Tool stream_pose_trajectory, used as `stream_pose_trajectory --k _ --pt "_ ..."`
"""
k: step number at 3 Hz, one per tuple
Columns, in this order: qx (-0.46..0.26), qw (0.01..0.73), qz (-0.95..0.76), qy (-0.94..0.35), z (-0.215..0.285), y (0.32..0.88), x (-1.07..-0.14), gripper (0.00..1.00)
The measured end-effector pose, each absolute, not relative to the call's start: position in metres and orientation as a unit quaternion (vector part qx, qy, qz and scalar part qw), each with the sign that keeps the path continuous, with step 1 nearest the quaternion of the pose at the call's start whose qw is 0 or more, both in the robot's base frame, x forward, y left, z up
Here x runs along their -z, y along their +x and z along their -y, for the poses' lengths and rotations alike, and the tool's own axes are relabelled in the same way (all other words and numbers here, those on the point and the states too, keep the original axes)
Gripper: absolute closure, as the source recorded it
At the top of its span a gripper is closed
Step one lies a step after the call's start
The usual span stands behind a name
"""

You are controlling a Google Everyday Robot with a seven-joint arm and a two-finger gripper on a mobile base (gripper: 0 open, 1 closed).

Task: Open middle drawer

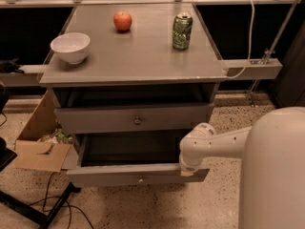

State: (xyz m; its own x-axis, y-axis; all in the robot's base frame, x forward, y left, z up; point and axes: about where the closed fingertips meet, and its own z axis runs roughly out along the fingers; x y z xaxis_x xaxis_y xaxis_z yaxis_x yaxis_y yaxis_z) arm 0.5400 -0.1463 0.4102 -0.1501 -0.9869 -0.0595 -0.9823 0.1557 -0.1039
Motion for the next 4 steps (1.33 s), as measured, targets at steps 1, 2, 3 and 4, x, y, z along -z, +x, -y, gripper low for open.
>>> stream_pose_trajectory --k 1,2,3,4 --pt "0.012 0.063 -0.756 -0.652 0.142 0.531 -0.415 1.00" --pt "0.003 0.061 -0.759 -0.648 0.150 0.518 -0.415 1.00" --pt "0.003 0.061 -0.759 -0.648 0.149 0.518 -0.416 1.00" --pt "-0.003 0.059 -0.762 -0.645 0.155 0.509 -0.416 1.00"
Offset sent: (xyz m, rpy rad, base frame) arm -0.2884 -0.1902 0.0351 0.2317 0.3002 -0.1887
